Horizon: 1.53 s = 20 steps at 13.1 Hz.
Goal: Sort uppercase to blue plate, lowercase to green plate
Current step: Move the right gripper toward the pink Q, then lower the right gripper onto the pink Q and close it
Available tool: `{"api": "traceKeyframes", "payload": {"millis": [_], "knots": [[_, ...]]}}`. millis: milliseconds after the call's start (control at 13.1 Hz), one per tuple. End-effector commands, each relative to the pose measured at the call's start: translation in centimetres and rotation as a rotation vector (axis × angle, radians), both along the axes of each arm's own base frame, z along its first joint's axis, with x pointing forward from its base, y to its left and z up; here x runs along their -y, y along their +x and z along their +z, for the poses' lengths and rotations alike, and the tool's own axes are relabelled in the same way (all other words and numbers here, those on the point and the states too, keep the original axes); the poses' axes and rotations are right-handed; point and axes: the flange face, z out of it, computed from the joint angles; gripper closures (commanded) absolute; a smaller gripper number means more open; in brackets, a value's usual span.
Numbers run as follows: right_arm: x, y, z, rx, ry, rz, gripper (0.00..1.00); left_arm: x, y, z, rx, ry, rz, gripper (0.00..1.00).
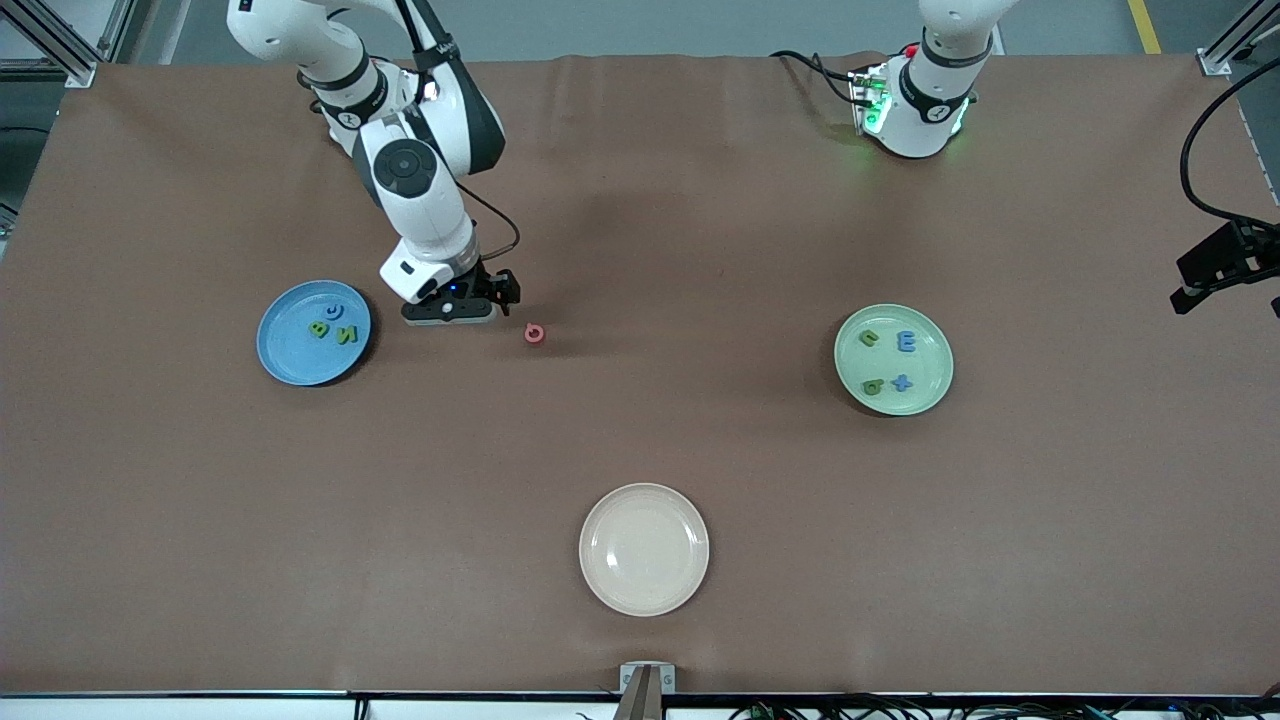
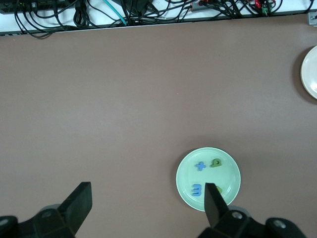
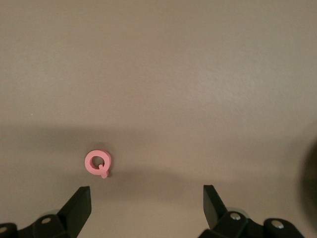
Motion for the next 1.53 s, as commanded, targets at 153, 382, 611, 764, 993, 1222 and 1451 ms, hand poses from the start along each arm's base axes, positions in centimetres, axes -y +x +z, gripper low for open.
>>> {"api": "traceKeyframes", "payload": {"millis": [153,382,611,764,993,1222,1451], "knots": [[-2.7,0.8,-1.2,-0.002,0.013,0.082,0.04,0.8,0.4,-0.2,-0.019,-0.010,0.021,0.00],[-4.2,0.9,-3.8,-0.052,0.113,0.130,0.08,0.9,0.4,-0.2,-0.019,-0.010,0.021,0.00],[-4.7,1.0,-5.6,-0.057,0.124,0.117,0.08,1.0,0.4,-0.3,-0.020,-0.010,0.018,0.00],[-4.4,0.9,-6.6,-0.065,0.099,0.125,0.08,0.8,0.4,-0.2,-0.020,-0.009,0.017,0.00],[-4.5,0.6,-8.1,-0.059,0.078,0.129,0.10,0.4,0.4,-0.3,-0.022,-0.010,0.022,0.00],[-4.5,0.5,-9.2,-0.066,0.057,0.131,0.12,0.3,0.3,-0.4,-0.023,-0.011,0.026,0.00],[-5.0,0.2,-9.9,-0.065,0.055,0.135,0.15,0.5,0.2,-0.4,-0.025,-0.012,0.031,0.00]]}}
